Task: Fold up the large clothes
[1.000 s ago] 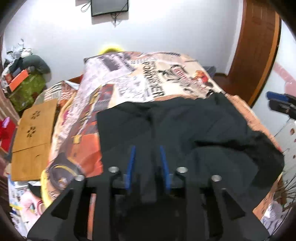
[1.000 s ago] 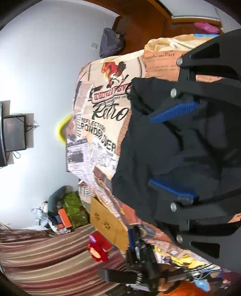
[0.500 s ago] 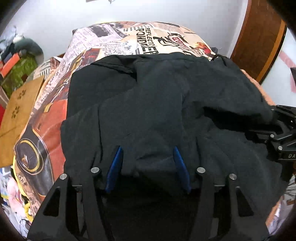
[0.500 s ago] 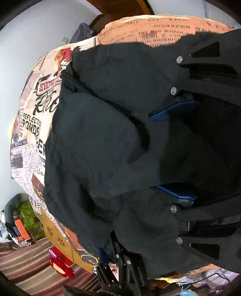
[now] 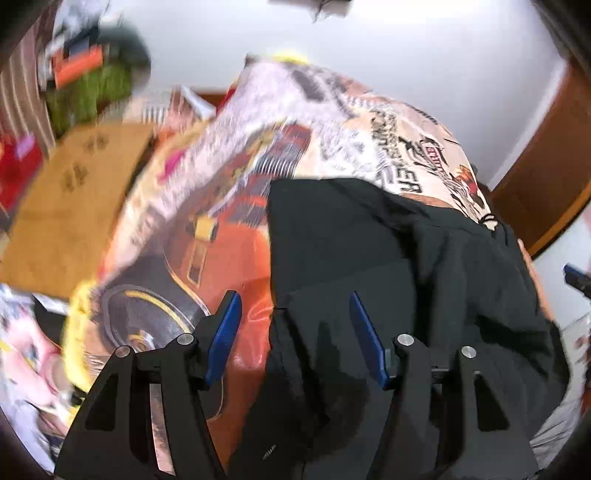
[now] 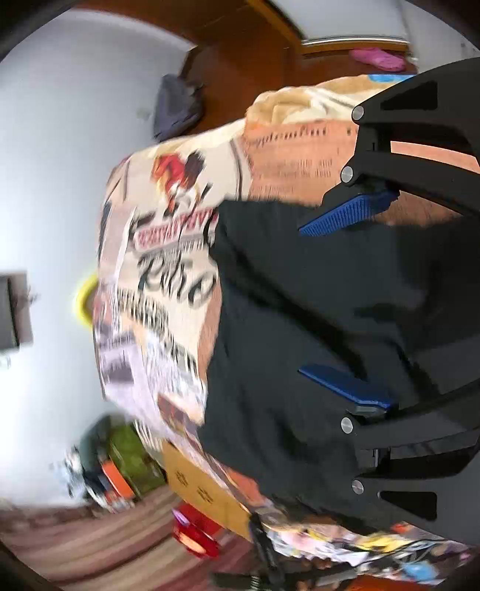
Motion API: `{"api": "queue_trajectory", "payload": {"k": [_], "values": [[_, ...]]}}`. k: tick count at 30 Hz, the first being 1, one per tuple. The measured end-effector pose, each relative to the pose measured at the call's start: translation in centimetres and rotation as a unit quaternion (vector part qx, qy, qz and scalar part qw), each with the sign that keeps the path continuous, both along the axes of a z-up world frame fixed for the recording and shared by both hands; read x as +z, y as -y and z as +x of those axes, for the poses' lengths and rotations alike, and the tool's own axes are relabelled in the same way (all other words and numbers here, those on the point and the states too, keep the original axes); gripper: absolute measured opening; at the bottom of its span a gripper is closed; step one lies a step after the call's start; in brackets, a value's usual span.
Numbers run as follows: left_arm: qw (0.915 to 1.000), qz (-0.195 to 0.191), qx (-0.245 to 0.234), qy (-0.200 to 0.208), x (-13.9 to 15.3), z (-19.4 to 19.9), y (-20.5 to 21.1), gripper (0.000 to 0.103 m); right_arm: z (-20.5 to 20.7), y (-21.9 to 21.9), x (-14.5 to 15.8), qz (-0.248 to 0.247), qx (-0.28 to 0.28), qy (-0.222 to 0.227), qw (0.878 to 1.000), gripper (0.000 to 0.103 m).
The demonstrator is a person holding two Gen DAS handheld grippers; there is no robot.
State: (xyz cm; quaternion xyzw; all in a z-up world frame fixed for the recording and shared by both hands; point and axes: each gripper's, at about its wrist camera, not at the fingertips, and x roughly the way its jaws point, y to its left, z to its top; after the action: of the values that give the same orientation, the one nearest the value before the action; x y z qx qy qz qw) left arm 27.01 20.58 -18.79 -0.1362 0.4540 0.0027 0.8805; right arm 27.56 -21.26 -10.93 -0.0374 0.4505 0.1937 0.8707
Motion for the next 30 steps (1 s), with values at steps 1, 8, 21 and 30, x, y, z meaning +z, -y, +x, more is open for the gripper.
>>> {"api": "queue_trajectory", "payload": {"k": [1, 8, 21, 30], "values": [[0.9995, -0.030, 0.000, -0.012, -1.0, 0.6, -0.9, 0.060, 0.7, 0.8, -0.6, 0.005, -0.011, -0.010, 1.000, 0.069], [0.9728, -0.222, 0.027, -0.060, -7.9, 4.3, -4.1, 0.058, 5.7, 4.9, -6.9, 0.089, -0.063, -0.133, 0.985, 0.069], [0.9859, -0.159, 0.024, -0.044, -6.8, 10.7, -0.9, 0.010, 9.5, 0.7, -8.3, 0.065, -0.016, -0.176, 0.982, 0.009], [0.9969, -0.072, 0.025, -0.021, -2.4, 13.2, -0.5, 0.011, 11.7, 0.1, -6.3, 0.063, -0.045, -0.129, 0.989, 0.009]]}}
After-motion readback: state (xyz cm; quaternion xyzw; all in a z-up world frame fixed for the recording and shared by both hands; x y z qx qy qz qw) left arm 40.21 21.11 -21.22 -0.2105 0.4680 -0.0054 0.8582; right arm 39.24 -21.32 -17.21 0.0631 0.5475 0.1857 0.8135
